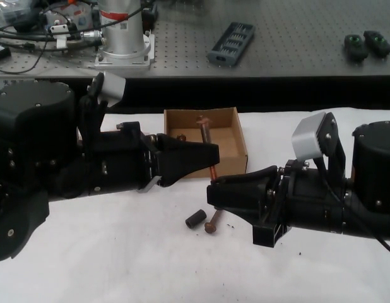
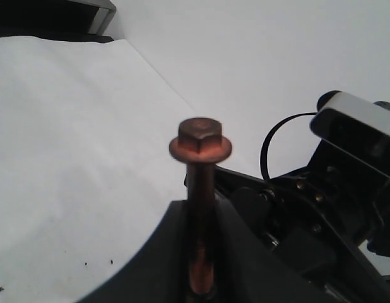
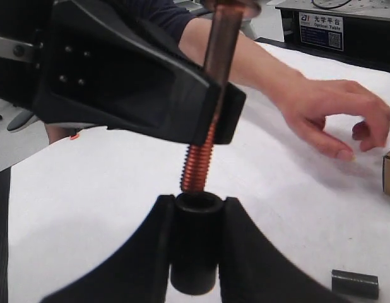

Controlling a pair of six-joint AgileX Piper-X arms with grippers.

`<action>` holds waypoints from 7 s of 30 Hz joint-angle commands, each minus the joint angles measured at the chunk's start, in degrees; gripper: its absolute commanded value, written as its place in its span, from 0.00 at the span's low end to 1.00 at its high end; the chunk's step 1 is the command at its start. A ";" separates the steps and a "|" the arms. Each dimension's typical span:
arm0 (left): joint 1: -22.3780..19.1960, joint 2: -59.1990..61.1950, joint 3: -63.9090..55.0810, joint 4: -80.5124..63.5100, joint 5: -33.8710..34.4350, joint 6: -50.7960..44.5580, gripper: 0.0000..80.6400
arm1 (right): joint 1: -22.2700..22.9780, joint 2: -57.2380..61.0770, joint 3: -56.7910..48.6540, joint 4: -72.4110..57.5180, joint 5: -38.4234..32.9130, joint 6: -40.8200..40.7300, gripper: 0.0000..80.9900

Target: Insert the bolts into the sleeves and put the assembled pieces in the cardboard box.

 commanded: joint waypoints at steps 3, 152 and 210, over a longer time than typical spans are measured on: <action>-0.14 -0.78 -0.29 0.80 0.64 -0.46 0.01 | 0.13 0.11 -0.77 -3.45 0.06 2.24 0.13; 7.58 -19.80 -0.29 54.91 -30.11 38.00 0.47 | -2.71 9.56 -33.64 66.88 15.24 -8.04 0.38; 7.58 -25.81 -14.33 65.15 -32.87 33.17 0.47 | 5.17 31.07 -39.79 56.45 28.81 43.51 0.38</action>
